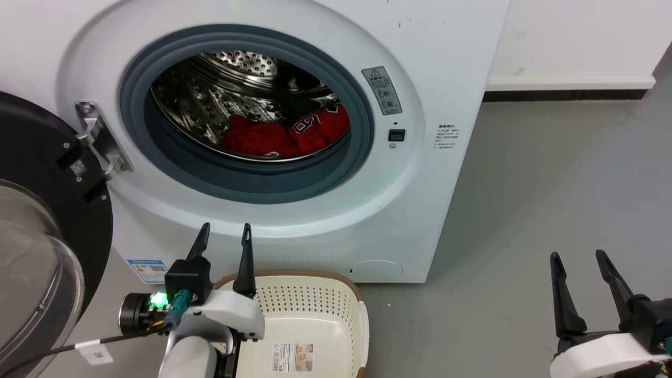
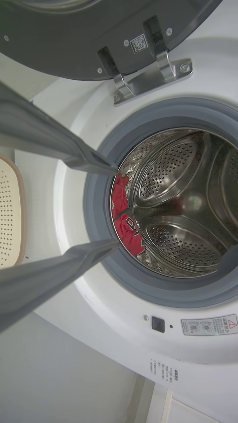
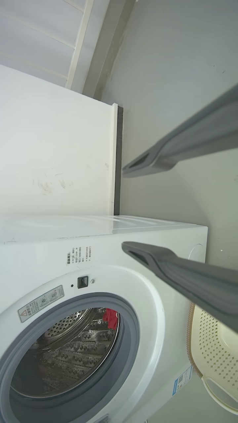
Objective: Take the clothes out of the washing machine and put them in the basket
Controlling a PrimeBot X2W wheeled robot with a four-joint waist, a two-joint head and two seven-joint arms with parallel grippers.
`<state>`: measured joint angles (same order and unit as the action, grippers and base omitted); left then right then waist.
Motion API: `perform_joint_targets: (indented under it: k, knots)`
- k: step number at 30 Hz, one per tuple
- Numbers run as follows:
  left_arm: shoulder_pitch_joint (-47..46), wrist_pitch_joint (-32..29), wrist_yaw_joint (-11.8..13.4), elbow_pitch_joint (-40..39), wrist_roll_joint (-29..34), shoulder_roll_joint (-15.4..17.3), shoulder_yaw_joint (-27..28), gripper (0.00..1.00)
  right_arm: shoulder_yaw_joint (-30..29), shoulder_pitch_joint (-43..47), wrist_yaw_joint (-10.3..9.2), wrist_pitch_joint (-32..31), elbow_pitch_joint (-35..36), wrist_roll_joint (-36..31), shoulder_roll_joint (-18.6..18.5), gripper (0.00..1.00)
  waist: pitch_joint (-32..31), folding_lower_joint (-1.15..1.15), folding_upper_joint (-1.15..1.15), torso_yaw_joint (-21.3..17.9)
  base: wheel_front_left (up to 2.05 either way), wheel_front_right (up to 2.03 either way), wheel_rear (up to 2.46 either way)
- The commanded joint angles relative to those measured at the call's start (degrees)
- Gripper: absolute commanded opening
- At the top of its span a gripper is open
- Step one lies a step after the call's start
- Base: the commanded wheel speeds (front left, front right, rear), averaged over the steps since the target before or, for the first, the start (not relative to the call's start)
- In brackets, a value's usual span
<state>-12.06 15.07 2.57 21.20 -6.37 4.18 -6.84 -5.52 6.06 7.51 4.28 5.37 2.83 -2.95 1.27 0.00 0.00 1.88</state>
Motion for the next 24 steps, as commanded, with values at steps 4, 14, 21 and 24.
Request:
perform_joint_targets:
  k: [4,14,21,24]
  knots:
    - [-3.71,0.15,0.42,2.39,-0.85,-0.32,0.1,1.0,0.47,-1.28,-0.04,-0.07,1.45,0.24,0.12,1.0,2.45,0.0,0.0,-0.64,0.0,0.0,0.0]
    - [-14.44,-1.41,-0.89,10.13,-3.1,0.46,0.94,1.0,1.31,-3.02,-0.04,-0.53,4.44,0.84,0.13,1.0,8.98,0.0,0.0,-3.43,0.0,0.0,0.0]
    - [-22.12,-2.98,-1.42,15.28,-3.85,2.07,1.49,1.0,2.29,-4.68,-0.04,-0.35,6.17,1.14,0.13,1.0,14.13,0.0,0.0,-5.76,0.0,0.0,0.0]
    - [-26.28,-3.49,-1.54,17.96,-3.92,2.52,1.53,1.0,2.44,-5.55,-0.04,0.21,7.0,1.49,0.13,1.0,16.78,0.0,0.0,-6.36,0.0,0.0,0.0]
